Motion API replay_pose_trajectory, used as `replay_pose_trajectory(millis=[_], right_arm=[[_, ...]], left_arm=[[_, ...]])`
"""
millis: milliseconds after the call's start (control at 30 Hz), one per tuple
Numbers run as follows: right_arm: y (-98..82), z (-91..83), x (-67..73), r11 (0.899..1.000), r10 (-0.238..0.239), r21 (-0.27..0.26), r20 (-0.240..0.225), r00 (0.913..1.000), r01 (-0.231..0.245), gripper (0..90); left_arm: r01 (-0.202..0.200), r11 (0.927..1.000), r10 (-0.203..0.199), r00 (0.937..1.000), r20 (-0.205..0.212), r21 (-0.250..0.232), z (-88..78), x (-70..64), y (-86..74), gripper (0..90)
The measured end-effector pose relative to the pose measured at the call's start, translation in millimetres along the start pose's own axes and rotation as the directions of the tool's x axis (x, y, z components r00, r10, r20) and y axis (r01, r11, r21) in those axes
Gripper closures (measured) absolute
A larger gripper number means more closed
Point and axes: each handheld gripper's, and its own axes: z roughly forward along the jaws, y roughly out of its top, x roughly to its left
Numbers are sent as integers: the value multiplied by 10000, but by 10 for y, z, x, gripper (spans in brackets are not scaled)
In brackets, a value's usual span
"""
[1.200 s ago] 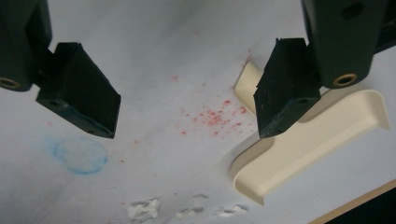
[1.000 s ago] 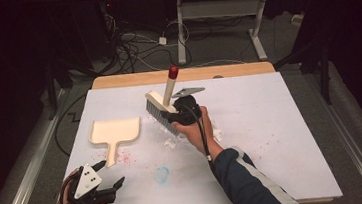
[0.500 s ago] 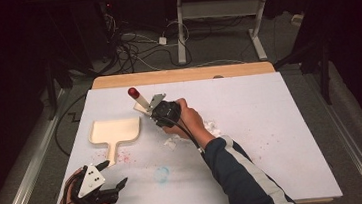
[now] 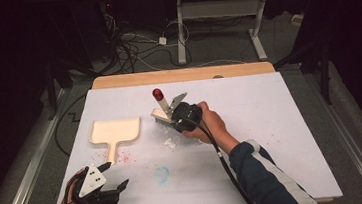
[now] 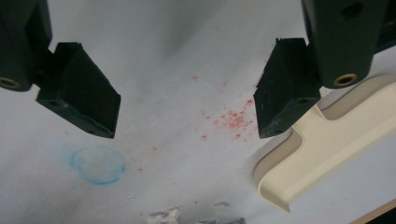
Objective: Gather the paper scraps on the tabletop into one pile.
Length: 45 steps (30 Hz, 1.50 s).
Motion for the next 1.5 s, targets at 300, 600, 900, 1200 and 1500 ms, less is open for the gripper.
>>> replay_pose_trajectory(millis=[300,600,900,1200,1500], right_arm=[[-156,-324,-104,9553,2126,-2080,-106,9771,-2101,674],[-242,-323,209,8565,3712,-3231,-1559,9154,-4024,674],[-153,157,639,8001,4878,-2799,-2111,8470,-5305,674],[-272,281,399,7641,5776,-2749,-1113,8087,-5835,668],[-659,56,127,6867,6857,-3198,-133,7277,-6529,669]], left_arm=[[-81,10000,81,10000,-52,22,14,-15,26,224],[226,9990,-224,9997,47,-389,-14,58,24,224],[-56,9988,63,9999,142,-491,-27,37,34,224],[-251,9988,259,9995,186,-432,1,-16,62,225],[-322,9990,331,9990,289,-312,42,-29,81,226]])
